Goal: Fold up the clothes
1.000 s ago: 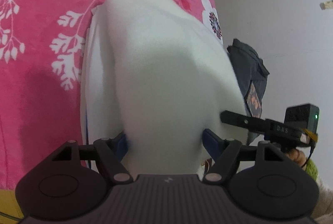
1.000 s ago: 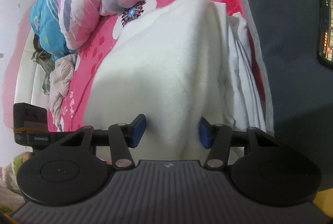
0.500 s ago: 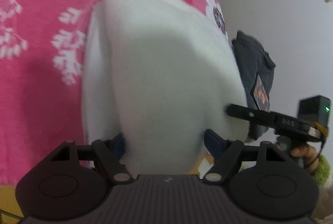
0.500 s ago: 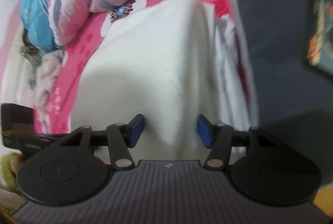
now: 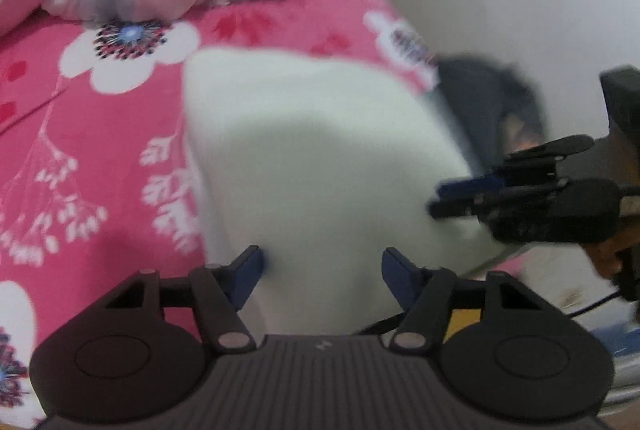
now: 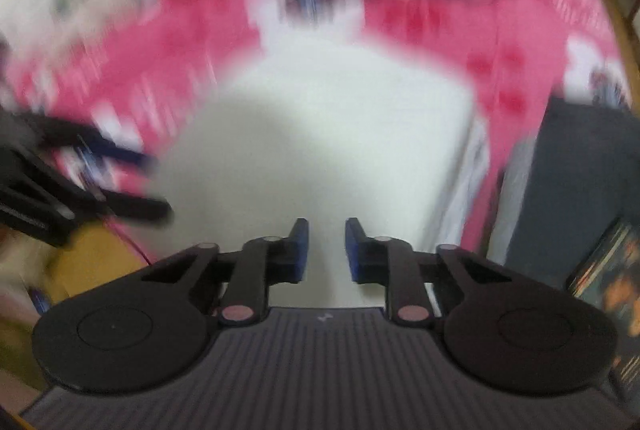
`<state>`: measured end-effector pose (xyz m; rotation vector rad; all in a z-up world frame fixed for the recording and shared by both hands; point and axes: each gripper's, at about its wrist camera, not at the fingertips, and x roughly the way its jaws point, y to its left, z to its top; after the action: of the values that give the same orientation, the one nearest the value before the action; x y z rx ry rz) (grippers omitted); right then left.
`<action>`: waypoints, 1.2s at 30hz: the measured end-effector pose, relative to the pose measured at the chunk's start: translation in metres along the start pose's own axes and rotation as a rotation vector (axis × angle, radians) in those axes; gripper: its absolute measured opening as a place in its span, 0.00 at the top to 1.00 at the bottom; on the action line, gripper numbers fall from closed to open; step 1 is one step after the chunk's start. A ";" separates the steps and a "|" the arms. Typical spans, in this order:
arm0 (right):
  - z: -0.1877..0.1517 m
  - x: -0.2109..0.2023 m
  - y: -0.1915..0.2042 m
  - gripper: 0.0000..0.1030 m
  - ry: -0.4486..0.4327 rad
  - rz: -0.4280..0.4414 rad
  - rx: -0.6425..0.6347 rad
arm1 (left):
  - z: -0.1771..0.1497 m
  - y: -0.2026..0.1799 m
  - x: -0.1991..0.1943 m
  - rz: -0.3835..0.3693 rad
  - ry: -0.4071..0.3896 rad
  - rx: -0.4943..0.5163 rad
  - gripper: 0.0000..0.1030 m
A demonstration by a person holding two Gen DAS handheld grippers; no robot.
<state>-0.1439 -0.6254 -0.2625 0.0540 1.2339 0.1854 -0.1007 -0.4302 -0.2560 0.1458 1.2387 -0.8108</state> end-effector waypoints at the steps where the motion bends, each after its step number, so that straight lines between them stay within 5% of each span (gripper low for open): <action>1: -0.008 0.017 0.001 0.87 0.033 -0.015 -0.030 | -0.004 0.000 0.009 0.011 0.029 0.003 0.36; 6: 0.002 0.015 0.001 0.90 0.100 -0.033 -0.020 | -0.008 0.013 0.017 -0.024 0.047 -0.086 0.36; 12: 0.053 -0.006 -0.011 0.90 -0.047 -0.060 -0.007 | -0.011 0.020 0.022 -0.051 0.051 -0.110 0.35; 17: 0.057 0.053 -0.044 0.90 0.001 -0.075 0.054 | -0.011 0.024 0.026 -0.088 0.052 -0.171 0.35; 19: 0.069 0.039 -0.046 0.91 0.009 -0.069 0.085 | -0.011 0.023 0.027 -0.078 0.052 -0.152 0.35; 23: 0.090 0.011 -0.035 0.91 -0.110 -0.025 0.118 | -0.015 0.027 0.028 -0.088 0.048 -0.166 0.35; 25: 0.100 0.026 -0.033 0.91 -0.126 -0.011 0.113 | -0.017 0.028 0.029 -0.093 0.045 -0.176 0.35; 29: 0.098 0.084 -0.051 0.94 -0.044 -0.063 0.171 | -0.017 0.032 0.029 -0.115 0.033 -0.202 0.34; 32: 0.111 0.065 -0.041 0.92 -0.036 -0.099 0.175 | -0.018 0.033 0.029 -0.116 0.031 -0.184 0.34; 36: 0.132 0.040 -0.009 0.92 -0.193 0.027 0.096 | -0.021 0.037 0.029 -0.136 0.022 -0.190 0.34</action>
<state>-0.0055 -0.6194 -0.2577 0.1686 1.0497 0.1409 -0.0913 -0.4061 -0.3007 -0.0842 1.3500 -0.8050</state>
